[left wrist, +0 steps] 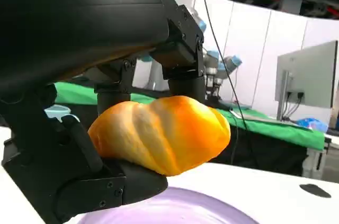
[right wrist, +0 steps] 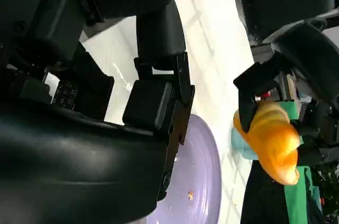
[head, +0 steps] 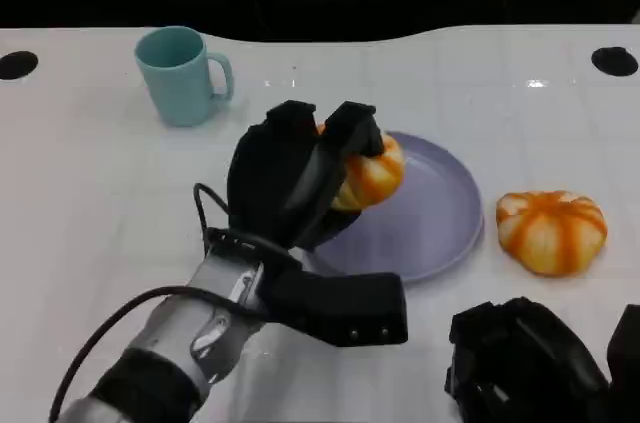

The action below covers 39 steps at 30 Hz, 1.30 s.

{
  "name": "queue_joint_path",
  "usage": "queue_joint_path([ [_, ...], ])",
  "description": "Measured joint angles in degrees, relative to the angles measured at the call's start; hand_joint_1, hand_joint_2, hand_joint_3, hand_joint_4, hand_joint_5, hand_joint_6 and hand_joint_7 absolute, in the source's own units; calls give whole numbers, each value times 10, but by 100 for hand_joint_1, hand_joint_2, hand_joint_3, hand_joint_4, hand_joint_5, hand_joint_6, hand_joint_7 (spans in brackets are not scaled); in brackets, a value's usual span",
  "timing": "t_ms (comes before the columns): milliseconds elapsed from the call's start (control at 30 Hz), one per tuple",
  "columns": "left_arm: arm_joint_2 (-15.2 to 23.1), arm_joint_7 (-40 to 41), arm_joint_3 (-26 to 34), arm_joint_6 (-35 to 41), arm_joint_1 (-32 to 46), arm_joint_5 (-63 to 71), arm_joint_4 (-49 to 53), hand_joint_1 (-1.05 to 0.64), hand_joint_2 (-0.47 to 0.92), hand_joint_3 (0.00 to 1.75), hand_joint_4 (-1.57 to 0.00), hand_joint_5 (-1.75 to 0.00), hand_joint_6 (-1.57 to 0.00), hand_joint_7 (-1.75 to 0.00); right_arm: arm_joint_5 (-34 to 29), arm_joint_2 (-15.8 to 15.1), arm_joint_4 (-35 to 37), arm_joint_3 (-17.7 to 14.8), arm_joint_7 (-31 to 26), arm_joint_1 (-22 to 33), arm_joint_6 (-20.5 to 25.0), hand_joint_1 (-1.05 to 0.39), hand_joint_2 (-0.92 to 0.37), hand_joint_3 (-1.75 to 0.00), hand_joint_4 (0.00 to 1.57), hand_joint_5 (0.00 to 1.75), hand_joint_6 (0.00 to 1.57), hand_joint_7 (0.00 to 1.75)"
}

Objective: Grasp the bread from the table and place it into the plate.

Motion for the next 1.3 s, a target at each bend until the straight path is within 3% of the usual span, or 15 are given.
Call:
queue_joint_path([
  [233,-30,7,-13,-21,-40,-5,83,-26,21,155,-111,-175,-89,-175,1,0,2,0,2,0,0,-105,-3,-139,152,132,157,100],
  [367,-34,8,-25,-15,-65,0,115,-26,23,146,-112,-175,-88,-175,0,0,3,0,2,0,-11,-105,-5,-137,151,131,157,100],
  [433,-34,6,-32,-9,-76,2,123,-27,23,131,-108,-175,-85,-172,-2,0,3,0,1,-1,-12,-105,-4,-136,152,131,157,100],
  [567,-39,-25,-38,-9,-84,-7,144,-33,39,94,-90,-167,-84,-134,-1,0,3,0,2,-1,-12,-105,-5,-136,152,131,157,100],
  [600,-40,-38,-38,-9,-86,-13,149,-37,47,86,-83,-148,-77,-115,0,0,3,0,2,-1,-12,-105,-4,-136,152,131,157,100],
  [667,-40,-65,-38,-8,-88,-20,150,-40,52,80,-76,-137,-69,-99,0,0,3,0,2,-1,-12,-105,-3,-136,153,131,157,100],
  [733,-39,-87,-40,-6,-91,-22,150,-43,57,76,-60,-133,-56,-80,2,0,3,0,2,-1,-11,-105,-3,-137,153,131,157,101],
  [767,-38,-98,-41,-5,-92,-22,149,-44,59,74,-56,-132,-54,-75,3,0,3,0,2,0,-10,-105,-3,-137,153,131,157,101],
  [833,-37,-121,-44,2,-93,-22,147,-55,79,43,-35,-118,-40,-59,4,0,3,0,3,0,-9,-105,-3,-138,152,131,157,101],
  [933,-32,-166,-54,21,-94,-19,140,-58,90,24,-30,-114,-36,-53,4,0,3,0,3,0,-9,-105,-4,-138,152,131,157,101],
  [1000,-29,-179,-58,28,-94,-19,134,-58,92,22,-29,-113,-36,-52,4,0,3,0,3,0,-9,-105,-4,-138,152,131,157,101],
  [1033,-28,-182,-59,30,-94,-19,130,-76,92,28,-12,-104,-20,-44,4,0,3,0,3,0,-9,-105,-3,-137,152,131,157,100],
  [1133,-23,-199,-67,45,-95,-11,122,-96,92,44,-1,-77,-3,-41,3,0,3,0,3,0,-9,-105,-4,-136,152,131,157,100],
  [1300,-8,-247,-84,72,-96,4,94,-104,92,52,0,-65,0,-42,2,0,3,0,3,0,-11,-105,-5,-136,152,131,157,100],
])
